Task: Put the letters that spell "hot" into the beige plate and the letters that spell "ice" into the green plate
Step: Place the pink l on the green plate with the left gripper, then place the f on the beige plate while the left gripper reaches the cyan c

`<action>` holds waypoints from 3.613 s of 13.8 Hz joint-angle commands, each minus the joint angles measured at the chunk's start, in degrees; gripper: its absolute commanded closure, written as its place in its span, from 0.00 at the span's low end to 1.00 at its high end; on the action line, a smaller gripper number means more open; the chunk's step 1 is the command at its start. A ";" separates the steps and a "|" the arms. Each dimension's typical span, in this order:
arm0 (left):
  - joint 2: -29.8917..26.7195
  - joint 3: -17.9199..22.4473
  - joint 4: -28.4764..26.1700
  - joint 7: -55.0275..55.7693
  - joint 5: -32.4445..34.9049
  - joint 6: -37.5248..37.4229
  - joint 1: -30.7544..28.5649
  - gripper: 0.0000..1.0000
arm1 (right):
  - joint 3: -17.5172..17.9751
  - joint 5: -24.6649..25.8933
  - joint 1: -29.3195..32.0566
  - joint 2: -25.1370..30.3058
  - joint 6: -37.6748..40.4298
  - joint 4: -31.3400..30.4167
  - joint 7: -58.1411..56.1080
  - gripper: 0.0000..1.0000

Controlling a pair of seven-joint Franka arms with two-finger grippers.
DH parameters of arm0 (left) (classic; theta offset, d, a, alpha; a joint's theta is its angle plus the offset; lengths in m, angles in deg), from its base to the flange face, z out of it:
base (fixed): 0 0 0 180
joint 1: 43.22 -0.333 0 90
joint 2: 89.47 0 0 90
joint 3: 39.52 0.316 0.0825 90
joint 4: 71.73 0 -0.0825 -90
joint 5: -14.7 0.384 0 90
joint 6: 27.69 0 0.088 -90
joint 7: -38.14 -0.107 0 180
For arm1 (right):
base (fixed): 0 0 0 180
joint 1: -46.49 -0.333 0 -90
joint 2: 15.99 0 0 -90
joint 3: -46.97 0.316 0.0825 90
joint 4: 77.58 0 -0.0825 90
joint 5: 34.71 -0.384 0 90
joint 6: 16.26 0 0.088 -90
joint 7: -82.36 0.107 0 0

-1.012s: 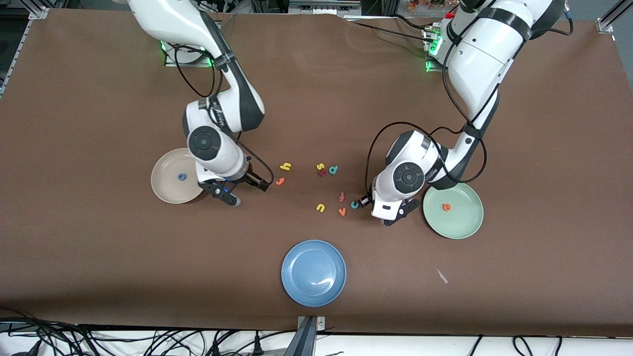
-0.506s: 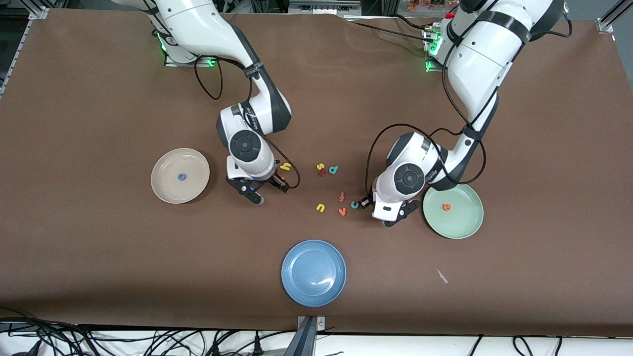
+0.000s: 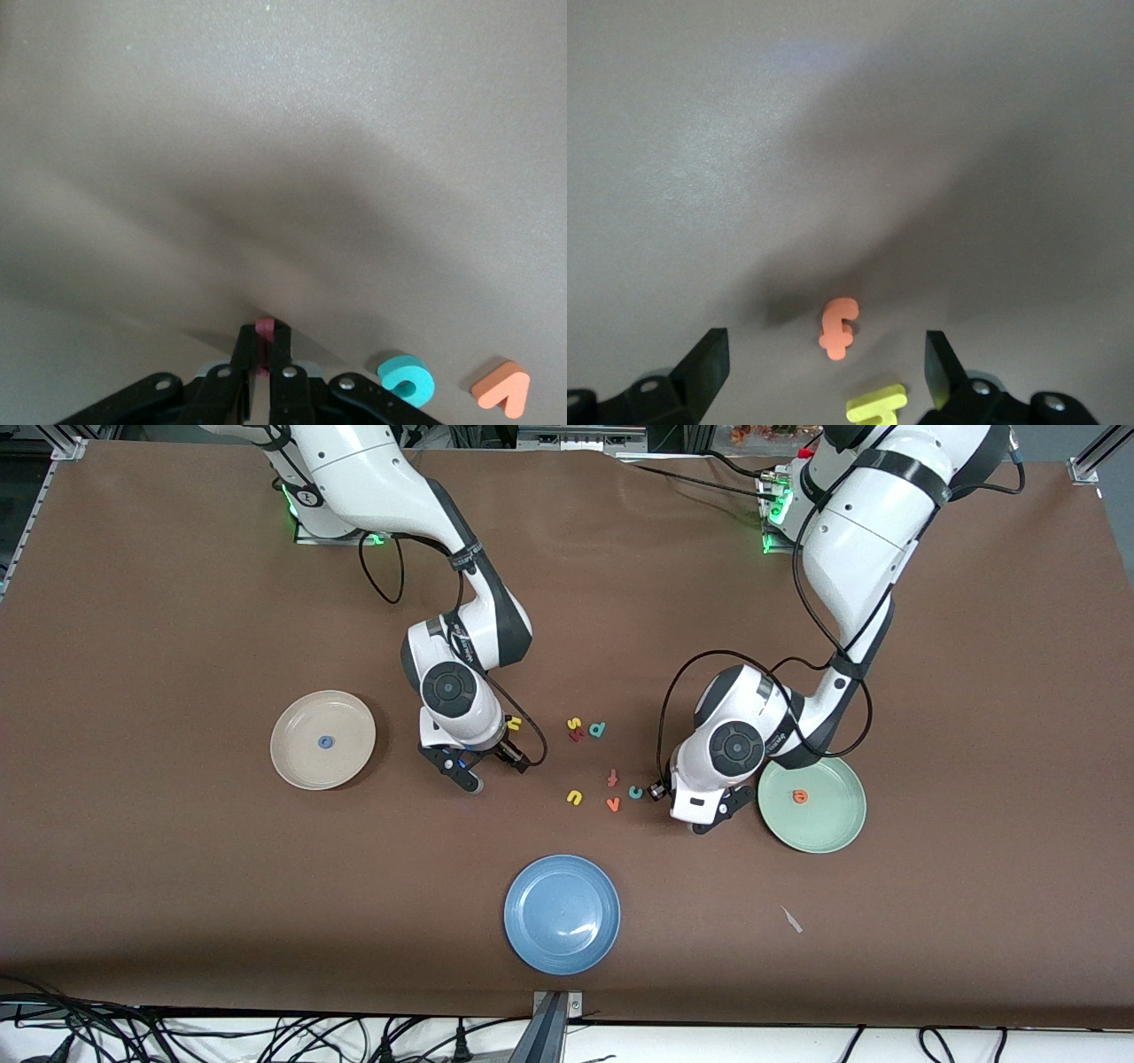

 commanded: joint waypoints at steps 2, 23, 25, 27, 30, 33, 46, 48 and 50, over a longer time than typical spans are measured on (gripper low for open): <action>-0.92 0.52 -0.34 0.61 1.24 -0.35 -0.37 1.00 | -0.26 -1.24 -0.86 -2.30 -1.22 1.56 0.20 0.06; -5.85 1.14 -0.42 -32.17 2.91 -15.38 -14.52 0.00 | 0.18 -1.42 -0.42 -2.30 -2.89 0.15 -4.20 0.73; -6.02 -0.35 -0.34 -32.08 2.83 -15.38 -13.03 0.00 | 0.18 -1.42 -0.51 -2.21 -2.89 0.15 -4.20 0.78; -6.02 -2.28 0.01 -32.69 3.17 -15.30 -10.49 0.00 | 0.18 -1.42 -0.51 -2.21 -2.89 0.15 -4.20 0.90; -5.59 -2.82 2.99 -34.88 4.05 -14.59 -4.60 0.00 | 0.18 -1.68 -0.60 -1.78 -2.37 0.50 -4.28 0.98; -3.66 -2.82 4.85 -47.15 4.14 -11.01 -3.45 0.00 | -1.56 -1.25 -0.24 0.24 3.23 0.68 -8.56 0.99; 2.23 -1.59 4.94 -50.80 4.32 3.85 2.88 0.47 | -19.84 -0.63 -0.51 18.34 4.79 -25.22 -57.76 0.99; 2.41 0.42 4.94 -50.81 5.98 4.66 4.81 0.47 | -21.35 -0.72 -0.51 19.31 -0.32 -29.53 -65.42 0.97; 2.67 1.22 4.94 -49.84 6.96 4.66 6.22 0.47 | -21.62 -0.80 -0.51 19.32 -6.90 -33.49 -71.23 0.88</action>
